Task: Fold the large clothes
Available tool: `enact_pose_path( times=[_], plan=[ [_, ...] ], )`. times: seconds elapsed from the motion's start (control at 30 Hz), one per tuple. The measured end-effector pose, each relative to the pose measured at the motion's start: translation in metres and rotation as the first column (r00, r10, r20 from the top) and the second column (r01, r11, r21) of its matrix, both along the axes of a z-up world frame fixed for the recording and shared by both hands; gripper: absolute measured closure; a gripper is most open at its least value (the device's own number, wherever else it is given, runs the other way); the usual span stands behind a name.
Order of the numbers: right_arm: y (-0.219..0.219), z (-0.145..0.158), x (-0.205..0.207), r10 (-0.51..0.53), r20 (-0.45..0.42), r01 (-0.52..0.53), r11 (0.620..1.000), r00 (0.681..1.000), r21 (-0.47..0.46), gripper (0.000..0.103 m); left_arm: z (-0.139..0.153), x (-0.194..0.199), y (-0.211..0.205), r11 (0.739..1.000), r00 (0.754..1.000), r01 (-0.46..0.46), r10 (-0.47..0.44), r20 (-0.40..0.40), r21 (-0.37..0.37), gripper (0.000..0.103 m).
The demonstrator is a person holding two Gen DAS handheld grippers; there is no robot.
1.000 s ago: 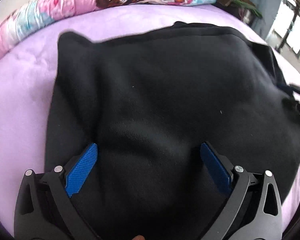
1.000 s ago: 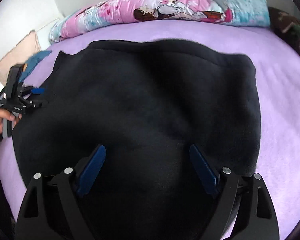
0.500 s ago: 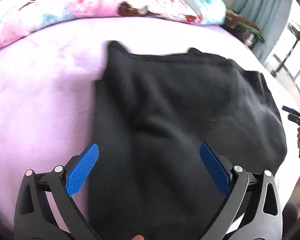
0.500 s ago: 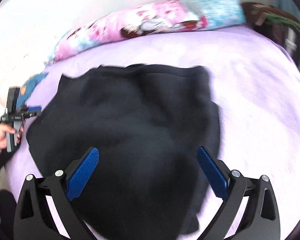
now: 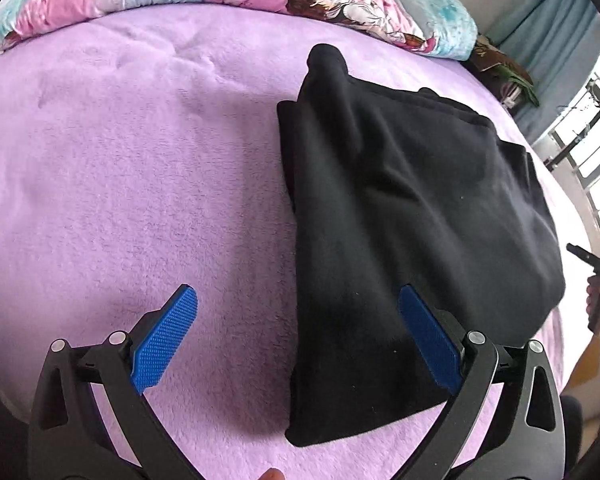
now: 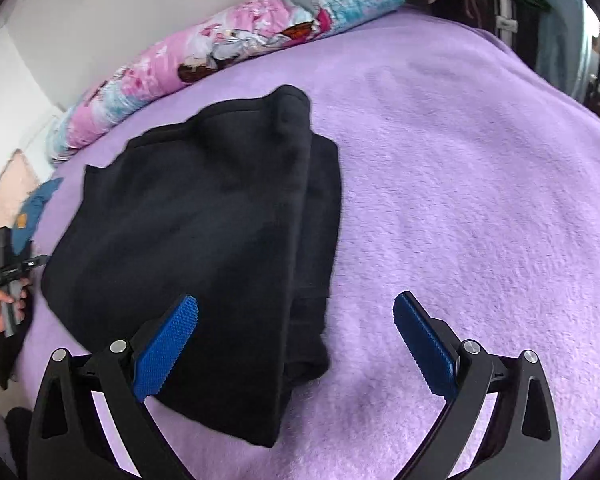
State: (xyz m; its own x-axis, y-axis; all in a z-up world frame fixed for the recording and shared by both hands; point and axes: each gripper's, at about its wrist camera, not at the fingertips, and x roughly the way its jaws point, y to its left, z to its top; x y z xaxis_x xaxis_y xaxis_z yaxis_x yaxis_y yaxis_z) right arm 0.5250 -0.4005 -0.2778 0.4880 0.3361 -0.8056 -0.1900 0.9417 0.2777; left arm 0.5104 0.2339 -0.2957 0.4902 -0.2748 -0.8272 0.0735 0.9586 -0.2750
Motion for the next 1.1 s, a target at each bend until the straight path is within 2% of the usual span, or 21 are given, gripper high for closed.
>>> enact_pose_path(
  times=[0.07, 0.2, 0.37, 0.4, 0.57, 0.9, 1.0, 1.1],
  plan=[
    [0.004, -0.002, 0.003, -0.004, 0.007, 0.004, 1.000, 1.000, -0.014, 0.006, -0.002, 0.003, -0.001, 1.000, 1.000, 0.006, -0.006, -0.005, -0.023, 0.006],
    [0.014, -0.006, 0.007, -0.009, 0.022, 0.009, 0.999, 1.000, -0.032, 0.006, -0.009, 0.014, -0.007, 1.000, 1.000, 0.003, -0.003, -0.023, -0.013, 0.006],
    [0.026, -0.017, 0.014, 0.021, 0.027, -0.018, 0.996, 0.999, -0.082, 0.006, -0.018, 0.025, -0.010, 0.995, 0.998, 0.041, -0.045, -0.050, -0.090, 0.006],
    [0.027, -0.019, 0.015, 0.030, 0.026, -0.027, 0.996, 0.999, -0.089, 0.006, -0.020, 0.027, -0.011, 0.995, 0.997, 0.049, -0.053, -0.052, -0.087, 0.006],
    [0.025, -0.029, 0.026, 0.017, 0.014, -0.016, 0.998, 1.000, -0.063, 0.006, -0.030, 0.043, -0.023, 0.996, 0.995, 0.075, -0.078, -0.066, -0.049, 0.006],
    [0.025, -0.041, 0.031, 0.022, 0.017, -0.021, 0.999, 1.000, -0.045, 0.006, -0.035, 0.065, -0.024, 0.990, 0.987, 0.114, -0.123, -0.102, -0.085, 0.005],
    [0.021, -0.044, 0.033, 0.014, 0.003, -0.014, 1.000, 1.000, -0.008, 0.006, -0.036, 0.072, -0.024, 0.988, 0.984, 0.126, -0.136, -0.112, -0.090, 0.005],
    [0.014, -0.051, 0.036, 0.002, -0.026, 0.000, 0.998, 1.000, 0.068, 0.006, -0.038, 0.078, -0.022, 0.987, 0.984, 0.120, -0.132, -0.119, -0.107, 0.005]
  ],
)
